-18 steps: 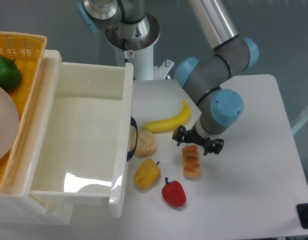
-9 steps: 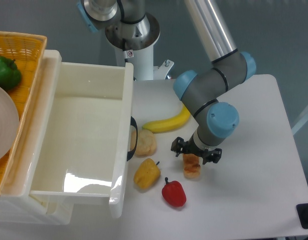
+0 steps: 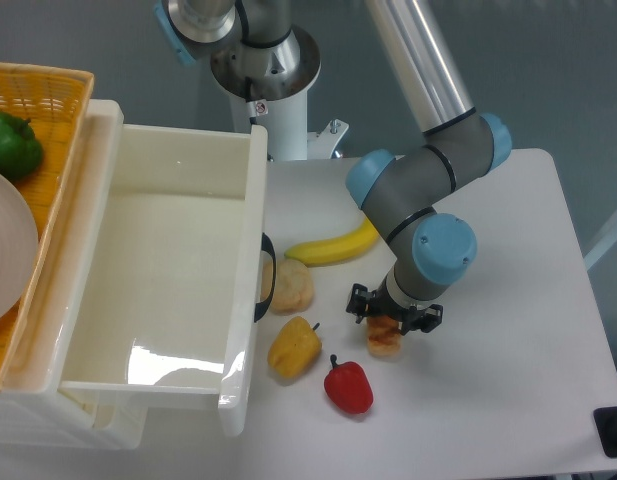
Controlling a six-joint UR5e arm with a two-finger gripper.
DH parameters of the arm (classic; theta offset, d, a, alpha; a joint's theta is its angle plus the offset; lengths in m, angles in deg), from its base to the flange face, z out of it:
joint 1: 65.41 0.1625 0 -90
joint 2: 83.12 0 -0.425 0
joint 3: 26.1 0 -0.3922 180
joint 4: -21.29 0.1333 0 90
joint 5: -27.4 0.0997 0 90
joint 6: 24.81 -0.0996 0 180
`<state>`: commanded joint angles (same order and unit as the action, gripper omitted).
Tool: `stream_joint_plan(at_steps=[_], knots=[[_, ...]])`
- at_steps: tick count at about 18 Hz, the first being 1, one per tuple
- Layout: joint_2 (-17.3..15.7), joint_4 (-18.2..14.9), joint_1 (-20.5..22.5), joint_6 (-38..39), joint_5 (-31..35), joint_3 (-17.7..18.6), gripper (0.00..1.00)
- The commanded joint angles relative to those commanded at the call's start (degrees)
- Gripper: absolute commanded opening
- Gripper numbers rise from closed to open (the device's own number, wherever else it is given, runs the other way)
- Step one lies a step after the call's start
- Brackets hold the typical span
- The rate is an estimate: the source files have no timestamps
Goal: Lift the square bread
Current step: 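Lift the grasped toasted bread up off the table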
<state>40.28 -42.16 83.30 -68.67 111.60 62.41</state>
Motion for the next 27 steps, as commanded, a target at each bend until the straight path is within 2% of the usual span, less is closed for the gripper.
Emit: stream_joint_plan(at_steps=[4,10,15,19,24,27], knots=[[-0.3,0.0,0.4,-0.1,-0.2,-0.4,0.00],[-2.9,-0.1,0.4,-1.9,-0.1,-2.3,0.00],[-6.2,-0.5,0.4,-9.9,0.0,-1.7,0.00],[-10.6,-0.8,-0.1,-10.5,0.0,-0.4,0.00],[-16.3,-5.2,-0.7,-10.8,-0.2,0.4,0.00],[-17.8,-7.8,-1.0,-10.9,-0.2,0.5,0.00]])
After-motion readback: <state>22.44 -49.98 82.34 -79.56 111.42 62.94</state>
